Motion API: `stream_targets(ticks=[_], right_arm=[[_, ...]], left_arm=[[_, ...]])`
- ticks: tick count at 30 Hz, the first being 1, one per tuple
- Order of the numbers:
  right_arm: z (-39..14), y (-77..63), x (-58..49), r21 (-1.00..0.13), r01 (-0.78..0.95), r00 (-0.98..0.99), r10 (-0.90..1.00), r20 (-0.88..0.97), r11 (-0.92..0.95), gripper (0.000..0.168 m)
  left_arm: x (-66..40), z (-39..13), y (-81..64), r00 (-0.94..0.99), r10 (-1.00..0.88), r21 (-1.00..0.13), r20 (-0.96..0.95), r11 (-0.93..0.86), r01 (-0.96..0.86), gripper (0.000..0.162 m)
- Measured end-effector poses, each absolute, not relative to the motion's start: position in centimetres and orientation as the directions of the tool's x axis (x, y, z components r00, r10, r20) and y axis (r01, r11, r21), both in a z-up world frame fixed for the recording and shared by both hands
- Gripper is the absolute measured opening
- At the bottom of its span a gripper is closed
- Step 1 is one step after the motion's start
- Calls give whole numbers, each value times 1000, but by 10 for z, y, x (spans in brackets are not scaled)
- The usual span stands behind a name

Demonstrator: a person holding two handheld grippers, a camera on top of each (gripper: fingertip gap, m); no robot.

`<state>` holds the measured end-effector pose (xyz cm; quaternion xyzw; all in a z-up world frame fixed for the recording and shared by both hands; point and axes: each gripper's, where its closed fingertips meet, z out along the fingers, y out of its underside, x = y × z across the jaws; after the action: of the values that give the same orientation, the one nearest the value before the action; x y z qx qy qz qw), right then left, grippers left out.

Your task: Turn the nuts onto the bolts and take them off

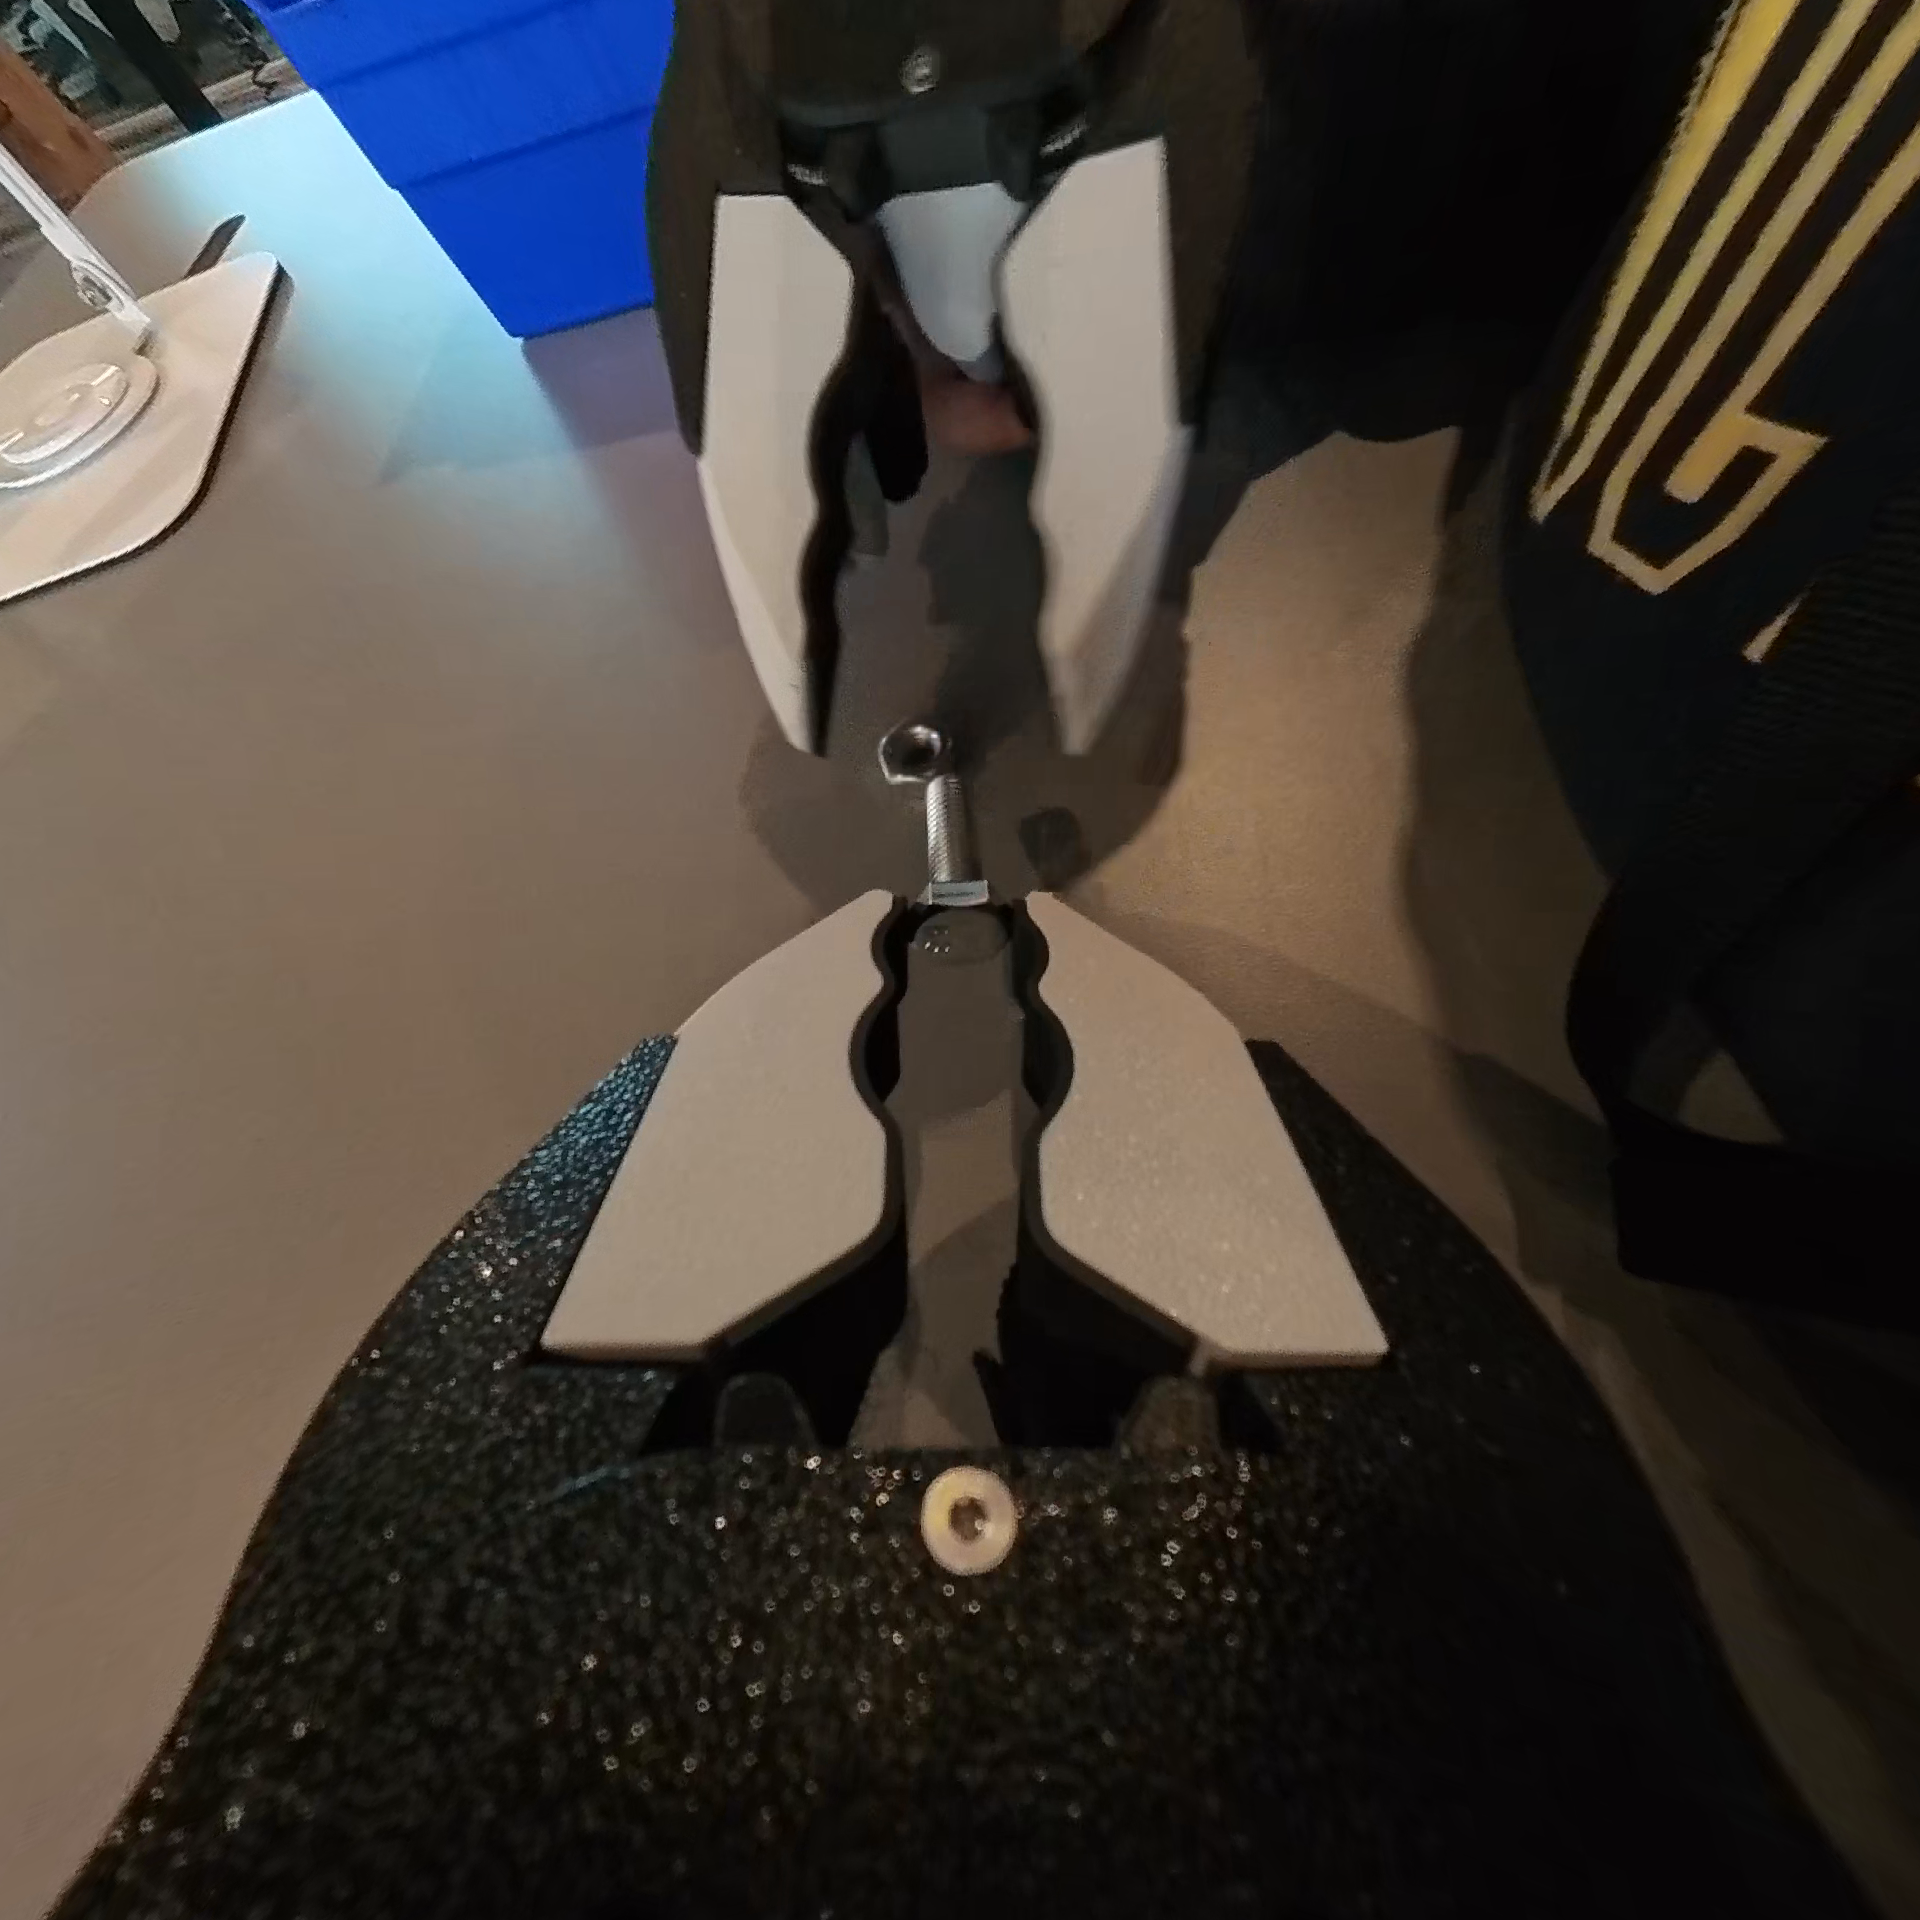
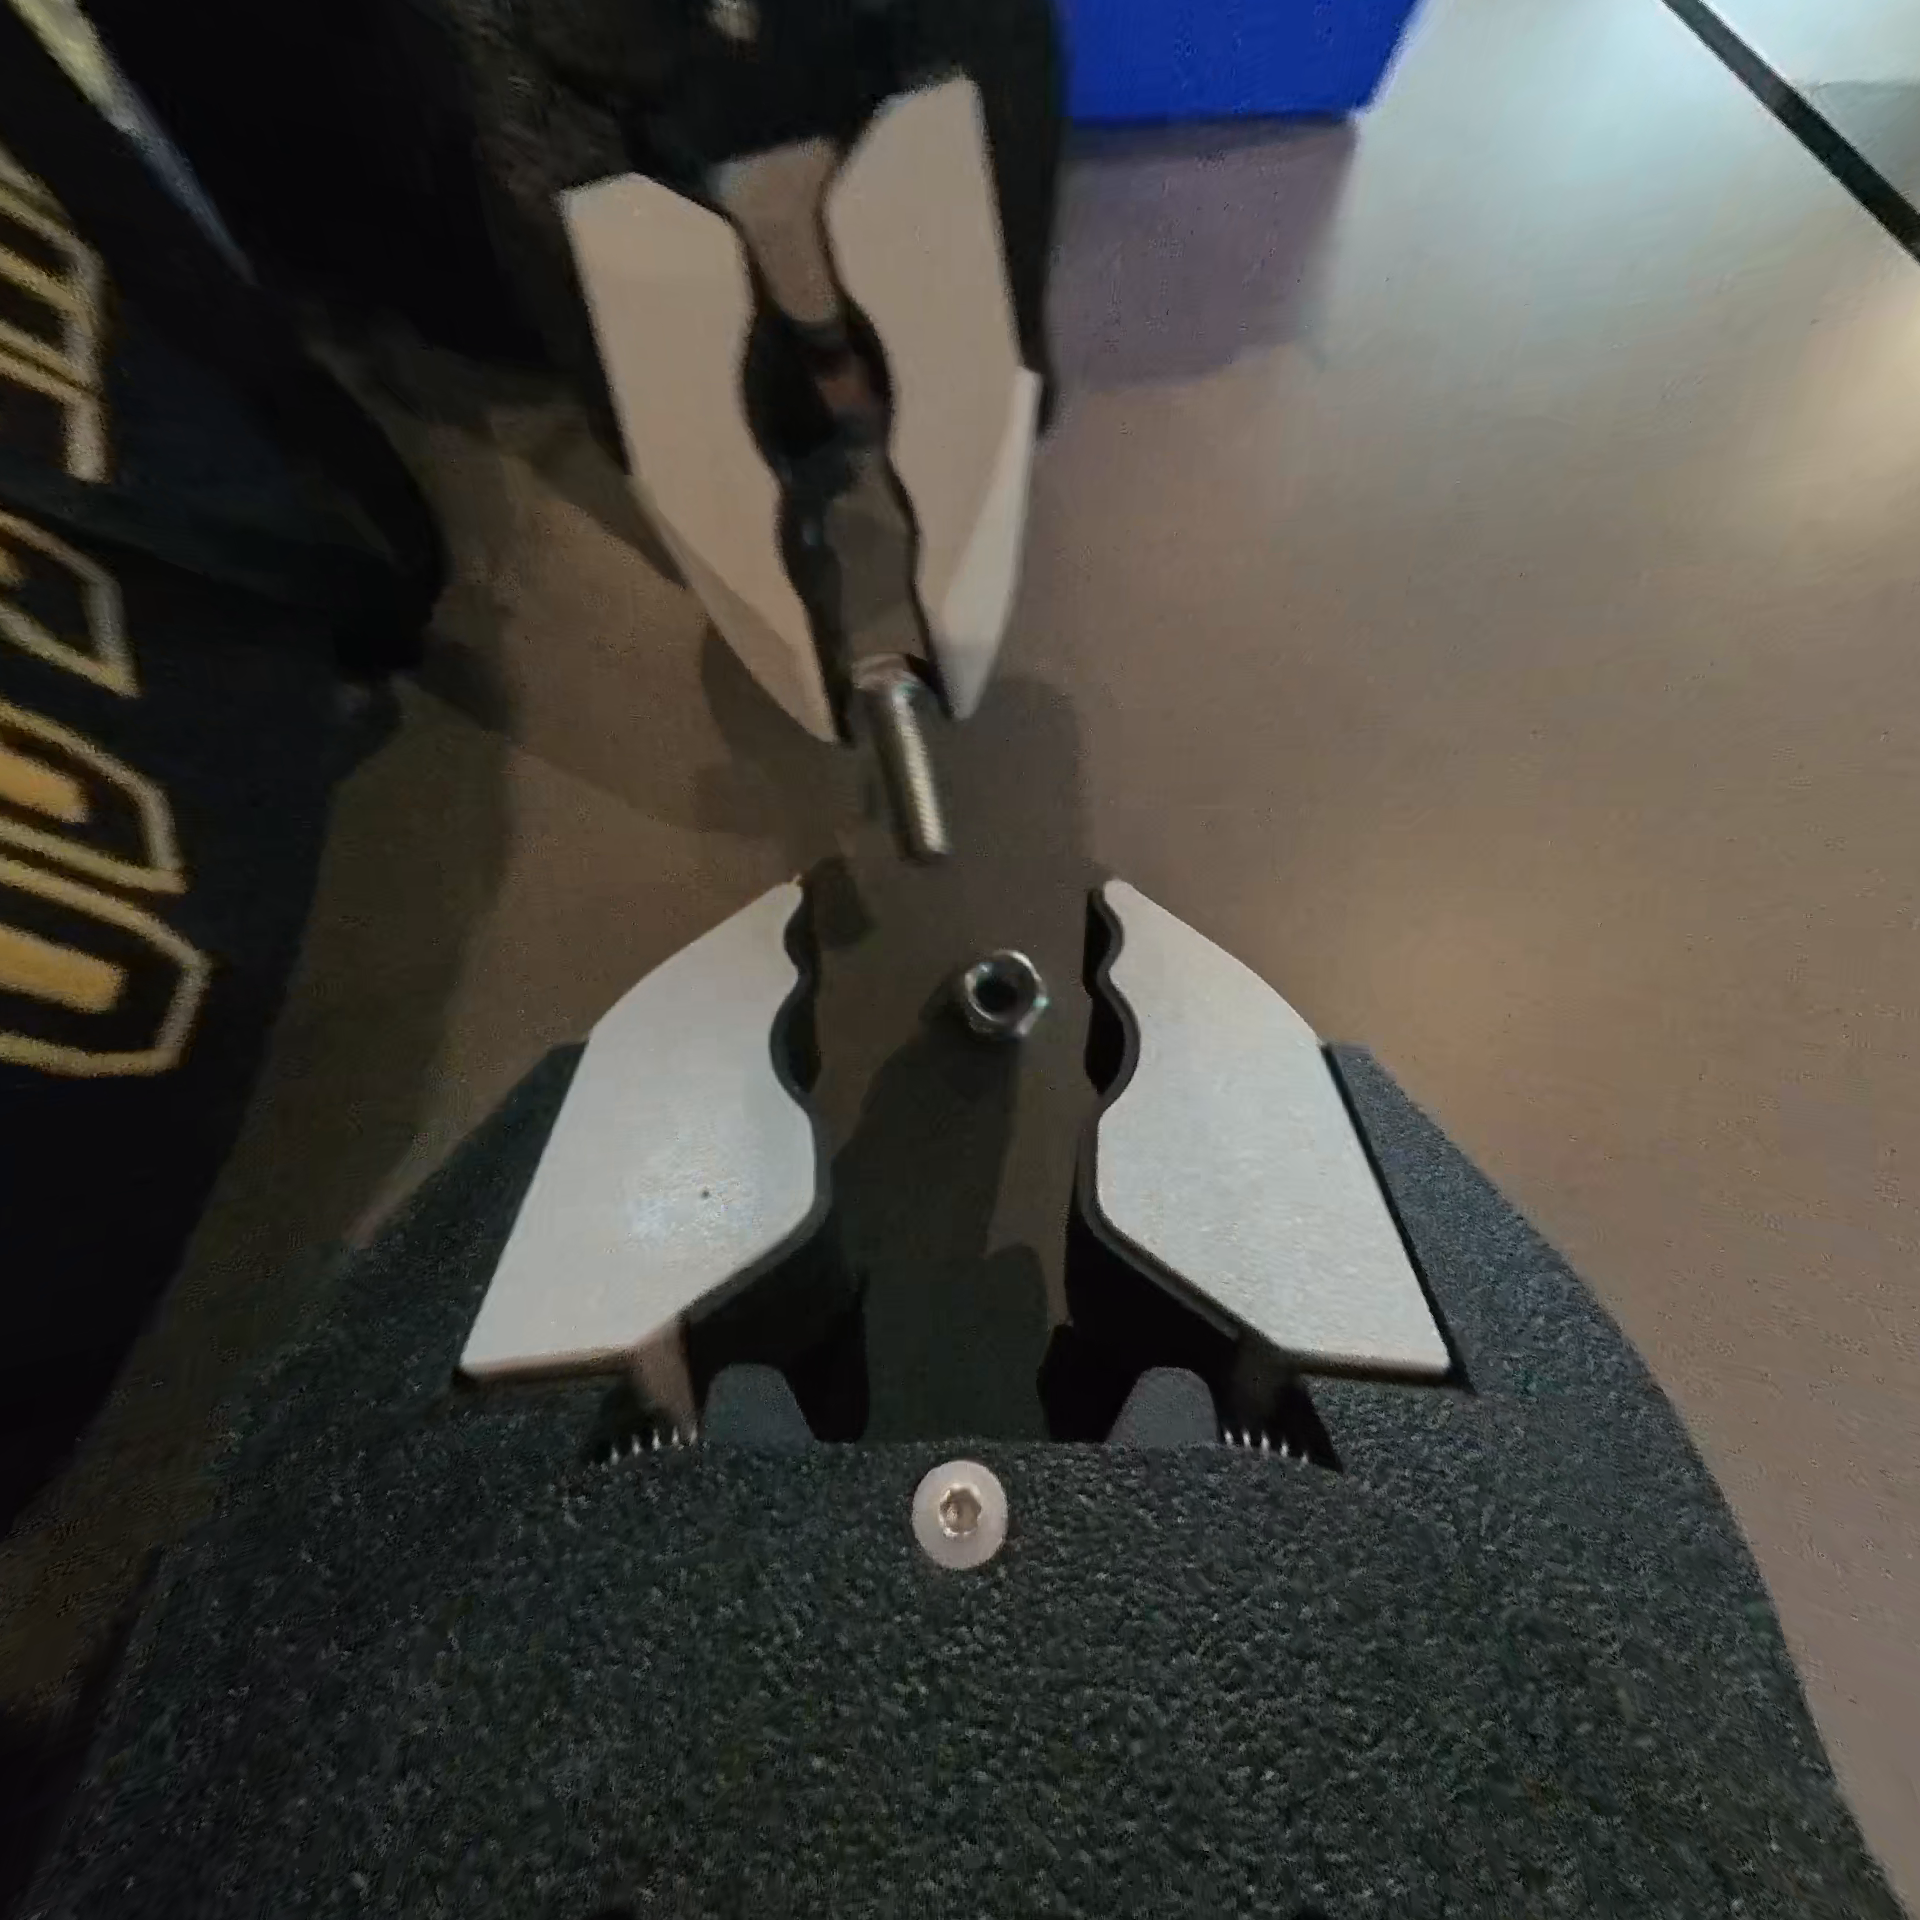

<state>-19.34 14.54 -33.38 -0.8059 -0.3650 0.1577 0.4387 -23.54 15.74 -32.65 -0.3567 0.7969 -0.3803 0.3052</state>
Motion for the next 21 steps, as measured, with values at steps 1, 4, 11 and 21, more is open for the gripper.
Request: stream_targets(ticks=[1,4,11,21], right_arm=[[-335,148,-188,-814,447,706,705,68,-369,45],[-341,146,-186,-800,430,712,702,15,-419,40],[-349,147,-179,-765,431,743,669,-1,-480,27],[-308,149,-185,-793,456,770,626,124,-403,18]], left_arm=[[-234,-327,157,-560,-800,-823,-215,457,-337,18],[-230,-328,157,-557,-800,-823,-222,460,-333,18],[-226,-327,158,-550,-801,-829,-235,461,-317,18],[-226,-313,163,-505,-831,-878,-232,403,-259,18]])
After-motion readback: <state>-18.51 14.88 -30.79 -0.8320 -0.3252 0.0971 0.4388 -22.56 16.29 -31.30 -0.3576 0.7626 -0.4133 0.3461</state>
